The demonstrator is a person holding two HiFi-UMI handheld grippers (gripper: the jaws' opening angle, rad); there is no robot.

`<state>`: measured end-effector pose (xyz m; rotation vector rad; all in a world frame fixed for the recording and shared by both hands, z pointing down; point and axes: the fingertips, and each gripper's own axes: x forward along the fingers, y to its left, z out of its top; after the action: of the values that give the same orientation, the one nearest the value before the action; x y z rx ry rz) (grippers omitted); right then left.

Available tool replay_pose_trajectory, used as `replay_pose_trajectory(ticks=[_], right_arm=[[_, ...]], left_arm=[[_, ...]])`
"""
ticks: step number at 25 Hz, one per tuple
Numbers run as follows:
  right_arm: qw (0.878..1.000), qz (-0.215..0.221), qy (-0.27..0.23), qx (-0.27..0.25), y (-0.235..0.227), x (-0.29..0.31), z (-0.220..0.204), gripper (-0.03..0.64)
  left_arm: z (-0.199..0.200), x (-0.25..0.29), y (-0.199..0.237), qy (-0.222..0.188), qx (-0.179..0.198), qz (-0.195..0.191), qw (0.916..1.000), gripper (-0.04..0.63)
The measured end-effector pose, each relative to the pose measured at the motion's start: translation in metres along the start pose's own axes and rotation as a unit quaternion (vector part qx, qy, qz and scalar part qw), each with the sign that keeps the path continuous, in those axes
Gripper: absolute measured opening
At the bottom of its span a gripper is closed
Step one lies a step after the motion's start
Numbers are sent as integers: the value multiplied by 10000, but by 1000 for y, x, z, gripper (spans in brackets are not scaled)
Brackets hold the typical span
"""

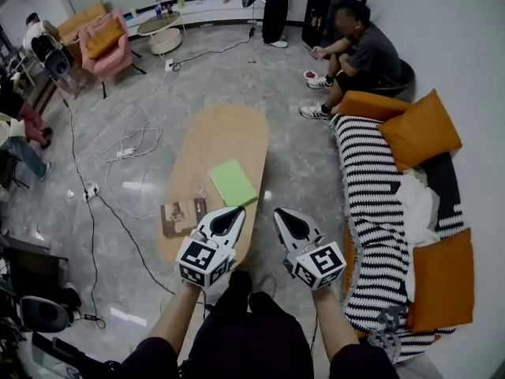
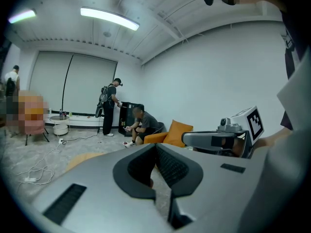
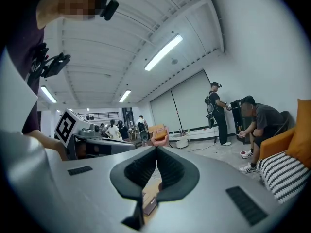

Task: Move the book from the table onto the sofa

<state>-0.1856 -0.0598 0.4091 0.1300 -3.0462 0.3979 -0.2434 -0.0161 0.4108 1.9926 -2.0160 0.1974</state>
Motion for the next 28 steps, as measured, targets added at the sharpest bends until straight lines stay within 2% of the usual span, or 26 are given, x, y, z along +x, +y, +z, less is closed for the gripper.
replay_pose_trajectory(ticks=[11,16,23,28], right_arm=[[9995,-104,276,-67,-8,89,-3,25],[9988,11,469,-143,-7,129,-5,25],[9969,387,665,-171,-32,171,-5,25],[9926,836,861,-193,-48,197,-8,25]], left_arm=[[4,13,93,-105,-244,-32,9996,15],[2,12,133,-143,-395,109,9991,15],[-9,22,169,-113,-674,559,9961,15],[-16,31,193,-142,-958,1086,9894,15]])
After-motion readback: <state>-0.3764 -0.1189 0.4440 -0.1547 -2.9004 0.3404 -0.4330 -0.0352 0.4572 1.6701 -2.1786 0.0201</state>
